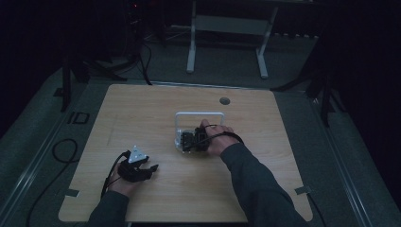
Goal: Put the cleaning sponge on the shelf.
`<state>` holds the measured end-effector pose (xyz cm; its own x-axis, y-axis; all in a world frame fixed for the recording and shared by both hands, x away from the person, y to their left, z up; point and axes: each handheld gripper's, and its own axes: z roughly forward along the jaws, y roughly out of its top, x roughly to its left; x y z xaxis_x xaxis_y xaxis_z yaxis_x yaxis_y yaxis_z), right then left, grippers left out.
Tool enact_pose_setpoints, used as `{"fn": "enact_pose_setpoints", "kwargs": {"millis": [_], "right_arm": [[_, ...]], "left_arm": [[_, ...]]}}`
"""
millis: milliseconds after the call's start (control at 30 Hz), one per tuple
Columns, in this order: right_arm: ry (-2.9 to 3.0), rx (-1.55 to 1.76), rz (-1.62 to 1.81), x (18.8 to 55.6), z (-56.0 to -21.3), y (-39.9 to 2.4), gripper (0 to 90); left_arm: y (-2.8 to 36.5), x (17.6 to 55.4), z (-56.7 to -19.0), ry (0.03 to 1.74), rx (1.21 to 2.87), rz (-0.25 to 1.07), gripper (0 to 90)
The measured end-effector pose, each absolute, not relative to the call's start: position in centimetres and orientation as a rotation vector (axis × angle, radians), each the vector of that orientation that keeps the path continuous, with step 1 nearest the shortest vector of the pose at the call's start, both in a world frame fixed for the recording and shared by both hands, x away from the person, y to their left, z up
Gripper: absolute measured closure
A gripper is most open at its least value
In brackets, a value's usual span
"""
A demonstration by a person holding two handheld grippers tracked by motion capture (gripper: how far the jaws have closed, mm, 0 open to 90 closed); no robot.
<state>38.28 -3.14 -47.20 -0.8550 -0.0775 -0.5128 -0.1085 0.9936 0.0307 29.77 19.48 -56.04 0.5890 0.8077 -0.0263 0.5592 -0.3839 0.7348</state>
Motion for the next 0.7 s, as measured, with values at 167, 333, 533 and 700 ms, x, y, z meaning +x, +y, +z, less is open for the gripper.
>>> {"fn": "enact_pose_setpoints", "kwargs": {"millis": [167,333,533,700], "right_arm": [[2.589,-0.133,0.071,38.4,-47.31,-3.07,71.4],[2.577,-0.116,0.069,38.59,-47.44,-3.12,71.3],[2.551,-0.105,0.047,38.81,-47.79,-3.21,69.3],[2.526,-0.077,0.046,39.01,-47.8,-3.41,68.2]], "left_arm": [[19.48,29.77,-56.05,1.081,2.095,0.441,45.9],[19.48,29.77,-56.04,1.079,2.098,0.441,45.9],[19.49,29.76,-56.04,1.078,2.098,0.44,45.9],[19.49,29.76,-56.04,1.078,2.099,0.44,45.9]]}}
